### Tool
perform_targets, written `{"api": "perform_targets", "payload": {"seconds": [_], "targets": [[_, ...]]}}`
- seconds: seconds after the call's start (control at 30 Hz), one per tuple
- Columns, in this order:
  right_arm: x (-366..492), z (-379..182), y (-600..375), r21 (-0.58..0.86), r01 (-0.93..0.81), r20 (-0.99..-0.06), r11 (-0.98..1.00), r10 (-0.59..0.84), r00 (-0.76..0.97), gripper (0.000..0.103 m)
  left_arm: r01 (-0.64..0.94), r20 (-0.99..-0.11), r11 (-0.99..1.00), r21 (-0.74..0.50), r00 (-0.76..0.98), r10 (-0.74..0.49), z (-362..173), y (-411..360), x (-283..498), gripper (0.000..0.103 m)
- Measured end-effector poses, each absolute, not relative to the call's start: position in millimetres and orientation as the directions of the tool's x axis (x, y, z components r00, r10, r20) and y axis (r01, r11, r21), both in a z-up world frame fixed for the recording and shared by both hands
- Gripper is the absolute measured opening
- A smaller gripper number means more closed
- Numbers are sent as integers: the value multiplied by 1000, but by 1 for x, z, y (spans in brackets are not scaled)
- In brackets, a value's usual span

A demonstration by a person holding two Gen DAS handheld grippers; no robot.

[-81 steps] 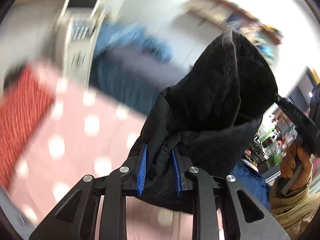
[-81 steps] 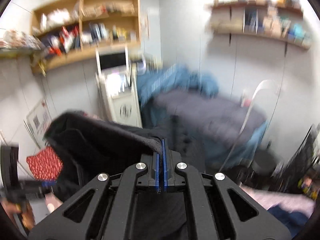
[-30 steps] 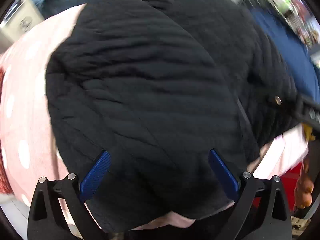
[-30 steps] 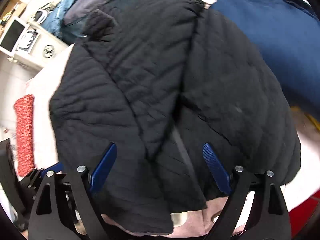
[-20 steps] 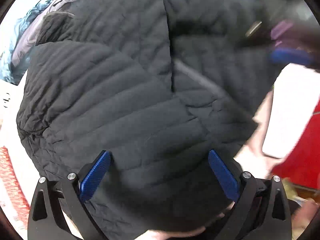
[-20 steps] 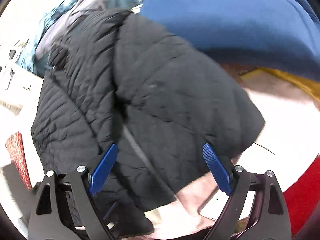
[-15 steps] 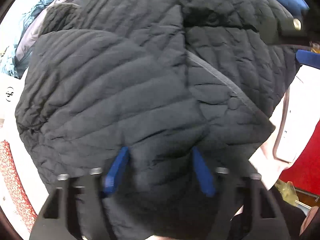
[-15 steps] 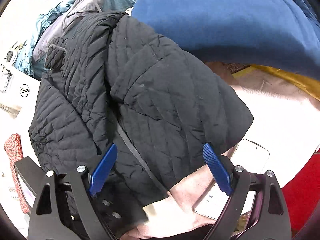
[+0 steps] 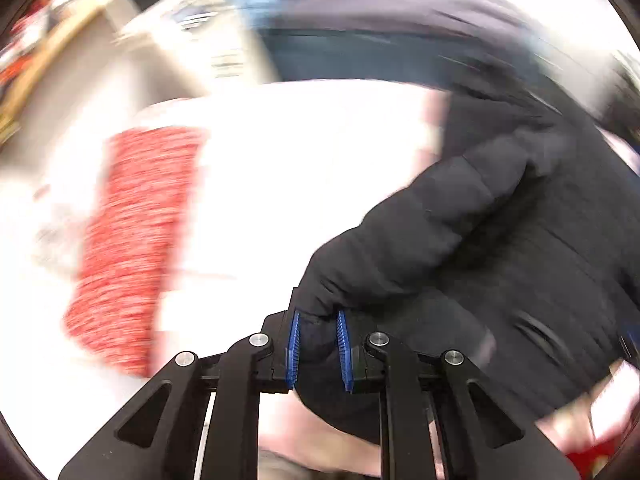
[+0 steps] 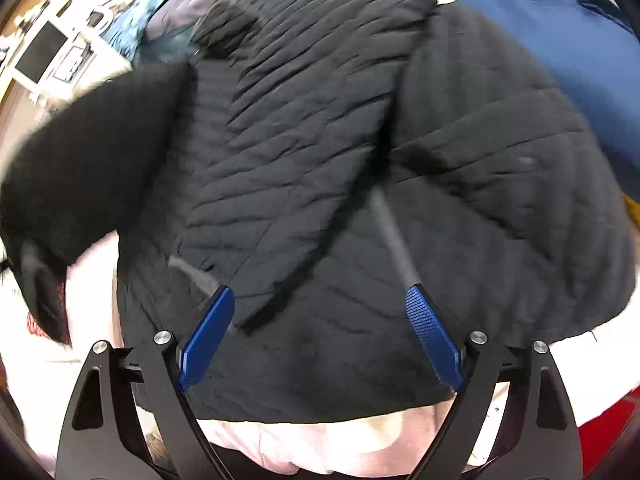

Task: Fold large clothes

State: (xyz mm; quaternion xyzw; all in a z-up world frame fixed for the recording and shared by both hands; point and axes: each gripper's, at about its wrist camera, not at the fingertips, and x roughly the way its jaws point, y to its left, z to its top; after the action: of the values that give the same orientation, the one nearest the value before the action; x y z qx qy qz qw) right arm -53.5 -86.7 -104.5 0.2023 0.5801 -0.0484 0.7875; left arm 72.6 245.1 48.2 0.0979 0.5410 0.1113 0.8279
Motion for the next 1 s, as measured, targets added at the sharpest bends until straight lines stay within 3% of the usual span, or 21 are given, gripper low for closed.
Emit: {"api": "perform_targets", "payload": {"seconds": [0.1, 0.17, 0.23, 0.27, 0.33, 0.47, 0.6, 0.67, 0.7, 0.73, 0.87, 1.0], "targets": [[-47, -112, -77, 264, 293, -939, 919, 175, 297, 87, -336, -770, 835, 435, 342, 539, 66, 359, 104, 11], [-43, -118, -76, 271, 303, -941, 913, 185, 285, 87, -470, -795, 784, 404, 243, 555, 70, 415, 116, 26], [-40, -125, -76, 280, 313, -942, 907, 196, 274, 87, -558, -843, 776, 293, 232, 485, 73, 452, 112, 61], [-39, -129, -77, 287, 318, -942, 904, 206, 266, 87, -577, -848, 778, 249, 258, 463, 75, 457, 107, 66], [-38, -140, -78, 287, 336, -947, 897, 215, 238, 87, -556, -848, 802, 219, 298, 438, 69, 443, 97, 88], [-37, -161, -79, 312, 378, -945, 871, 243, 221, 87, -394, -891, 887, 241, 274, 363, 18, 326, 75, 91], [-33, -163, -71, 354, 346, -924, 869, 268, 273, 87, -235, -962, 960, 154, 185, 200, -36, 247, 48, 91], [-27, -166, -62, 372, 295, -916, 880, 297, 269, 69, -167, -980, 979, 113, 144, 138, -58, 207, 33, 91], [-23, -166, -57, 382, 275, -913, 882, 314, 260, 32, -129, -986, 987, 93, 125, 109, -67, 188, 26, 91], [-21, -165, -52, 397, 255, -907, 882, 336, 253, 16, -100, -989, 992, 83, 116, 95, -74, 173, 21, 91], [-23, -131, -47, 428, 153, -869, 890, 360, 340, 10, 0, -988, 996, 89, 123, 88, -82, 133, 11, 91], [-20, -80, -77, 482, 132, -806, 866, 380, 454, 6, -4, -990, 996, 86, 115, 86, -85, 128, 8, 91]]}}
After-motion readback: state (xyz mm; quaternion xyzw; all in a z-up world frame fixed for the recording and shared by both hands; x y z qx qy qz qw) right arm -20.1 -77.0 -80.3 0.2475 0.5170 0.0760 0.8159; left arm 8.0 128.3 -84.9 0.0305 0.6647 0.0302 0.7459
